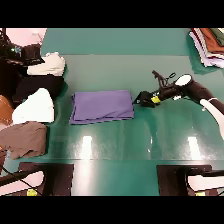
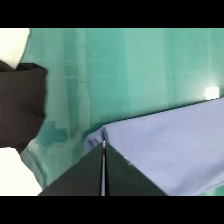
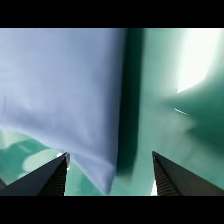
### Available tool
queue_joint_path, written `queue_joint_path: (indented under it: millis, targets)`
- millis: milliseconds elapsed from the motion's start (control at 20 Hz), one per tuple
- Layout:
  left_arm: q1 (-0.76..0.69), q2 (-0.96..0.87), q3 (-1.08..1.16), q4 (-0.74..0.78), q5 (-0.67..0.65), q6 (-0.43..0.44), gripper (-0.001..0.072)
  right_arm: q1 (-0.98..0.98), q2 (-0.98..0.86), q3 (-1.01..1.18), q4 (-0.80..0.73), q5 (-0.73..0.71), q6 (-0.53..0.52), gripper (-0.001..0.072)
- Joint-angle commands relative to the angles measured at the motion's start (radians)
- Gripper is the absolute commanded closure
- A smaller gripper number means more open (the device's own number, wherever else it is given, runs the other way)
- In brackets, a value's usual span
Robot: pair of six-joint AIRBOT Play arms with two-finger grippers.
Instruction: Fold the shirts.
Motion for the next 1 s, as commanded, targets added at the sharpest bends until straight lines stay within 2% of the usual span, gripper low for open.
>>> queue_joint_path:
  millis: [0,150,300,350,400,450,550,700,950]
  targets:
    - [-0.013,0.001,0.001,-0.014,0.000,0.004,0.0684,0.027,-0.124,0.026,0.132,-0.014,-0.045,0.0113]
    - [-0.036,0.001,0.000,-0.015,-0.002,0.005,0.0685,0.108,-0.229,0.156,0.142,-0.011,-0.045,0.0123]
    - [-0.042,0.001,-0.001,-0.027,-0.004,0.004,0.0685,0.164,-0.290,0.263,0.148,-0.016,-0.045,0.0332]
    - [-0.042,0.001,-0.001,-0.031,-0.009,0.004,0.0685,0.173,-0.298,0.287,0.148,-0.014,-0.048,0.0474]
    - [-0.042,0.001,-0.002,-0.035,-0.013,0.003,0.0685,0.175,-0.298,0.303,0.147,-0.016,-0.064,0.0654]
    - [-0.042,0.001,-0.003,-0.045,-0.018,0.003,0.0685,0.174,-0.297,0.315,0.147,-0.013,-0.070,0.0701]
    - [-0.042,0.001,-0.008,-0.056,-0.027,0.003,0.0685,0.150,-0.266,0.317,0.145,-0.017,-0.070,0.0702]
    - [-0.043,0.001,-0.007,-0.058,-0.029,0.003,0.0686,0.042,-0.127,0.229,0.109,-0.095,-0.068,0.0702]
    - [-0.043,0.001,-0.007,-0.082,-0.026,-0.005,0.0686,-0.344,0.187,-0.011,-0.013,-0.148,-0.038,0.0702]
